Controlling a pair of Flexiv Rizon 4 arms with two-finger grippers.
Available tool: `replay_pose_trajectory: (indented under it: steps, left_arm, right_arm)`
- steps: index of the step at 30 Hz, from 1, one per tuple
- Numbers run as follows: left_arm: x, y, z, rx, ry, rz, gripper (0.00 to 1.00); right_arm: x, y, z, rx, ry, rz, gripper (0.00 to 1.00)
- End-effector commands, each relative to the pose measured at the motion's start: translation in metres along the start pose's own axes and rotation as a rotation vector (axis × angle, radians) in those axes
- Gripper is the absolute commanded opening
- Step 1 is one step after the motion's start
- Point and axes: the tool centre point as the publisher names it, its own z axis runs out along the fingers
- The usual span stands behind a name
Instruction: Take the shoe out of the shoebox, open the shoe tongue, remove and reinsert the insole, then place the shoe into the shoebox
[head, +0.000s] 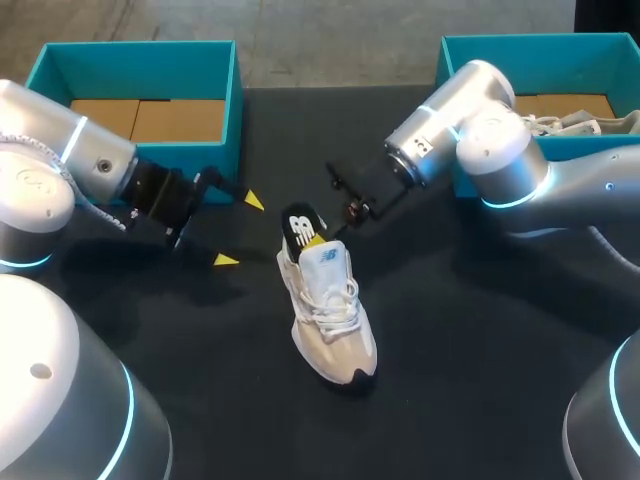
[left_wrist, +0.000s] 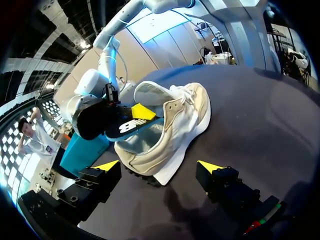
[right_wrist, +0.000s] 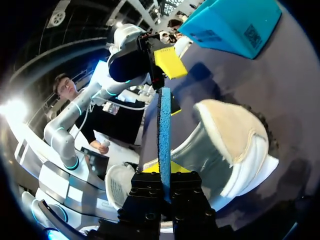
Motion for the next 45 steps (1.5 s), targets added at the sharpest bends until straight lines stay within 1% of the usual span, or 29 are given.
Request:
replay_pose_trajectory:
  steps: [1,7,8,9,10,11,12,15,20,23,25,26,27,31,33,36,41,45]
  left_arm:
    - [0.001,0.000,0.000,0.000,0.000,0.002,1.00]
    - [0.001,0.000,0.000,-0.004,-0.002,0.000,1.00]
    - [0.002,0.000,-0.001,-0.004,-0.002,0.000,1.00]
    - [0.002,0.000,-0.001,-0.005,-0.003,-0.001,1.00]
    - [0.002,0.000,-0.001,-0.006,-0.004,-0.001,1.00]
    - [0.002,0.000,-0.001,-0.006,-0.004,-0.002,1.00]
    - [0.002,0.000,-0.001,-0.007,-0.005,-0.003,1.00]
    - [0.003,0.000,-0.001,-0.005,-0.007,-0.004,1.00]
    - [0.004,0.000,0.000,0.000,-0.006,-0.004,1.00]
    - [0.003,0.001,0.000,0.000,-0.006,-0.002,1.00]
    - [0.002,0.001,-0.001,-0.002,-0.008,0.001,1.00]
    - [0.001,0.001,-0.002,-0.003,-0.010,0.001,1.00]
    - [0.001,0.001,-0.002,-0.005,-0.012,0.002,1.00]
    - [0.002,0.001,-0.004,-0.007,-0.015,0.002,1.00]
    - [0.002,0.001,-0.004,-0.008,-0.016,0.002,1.00]
    - [0.003,0.001,-0.004,-0.007,-0.020,0.003,1.00]
    - [0.004,0.001,-0.003,-0.004,-0.025,0.006,1.00]
    - [0.004,0.000,-0.002,-0.004,-0.030,0.009,1.00]
  right_arm:
    - [-0.001,0.004,0.002,-0.015,-0.015,-0.017,0.00]
    - [-0.006,0.011,0.005,-0.018,-0.010,-0.042,0.00]
    - [-0.006,0.011,0.005,-0.018,-0.009,-0.042,0.15]
    - [-0.005,0.010,0.006,-0.017,-0.008,-0.041,0.23]
    - [-0.004,0.008,0.006,-0.017,-0.007,-0.040,0.23]
    - [-0.003,0.007,0.006,-0.019,-0.008,-0.040,0.27]
    - [-0.001,0.006,0.006,-0.020,-0.010,-0.038,0.29]
    - [0.001,0.002,0.005,-0.024,-0.016,-0.032,0.33]
    - [0.002,-0.001,0.004,-0.029,-0.025,-0.022,0.32]
    - [0.000,-0.002,0.005,-0.020,-0.021,-0.013,0.27]
    - [-0.002,-0.003,0.007,-0.011,-0.013,-0.004,0.19]
    - [-0.003,-0.003,0.008,-0.005,-0.012,-0.001,0.06]
    - [-0.004,-0.003,0.009,0.001,-0.007,0.004,0.00]
    - [-0.005,0.000,0.010,0.037,0.001,0.016,0.00]
    - [-0.005,0.003,0.010,0.081,0.006,0.028,0.00]
    - [-0.005,0.004,0.010,0.111,0.018,0.045,0.00]
    - [-0.005,-0.007,0.013,0.137,0.032,0.081,0.00]
    - [-0.005,-0.020,0.018,0.141,0.039,0.109,0.00]
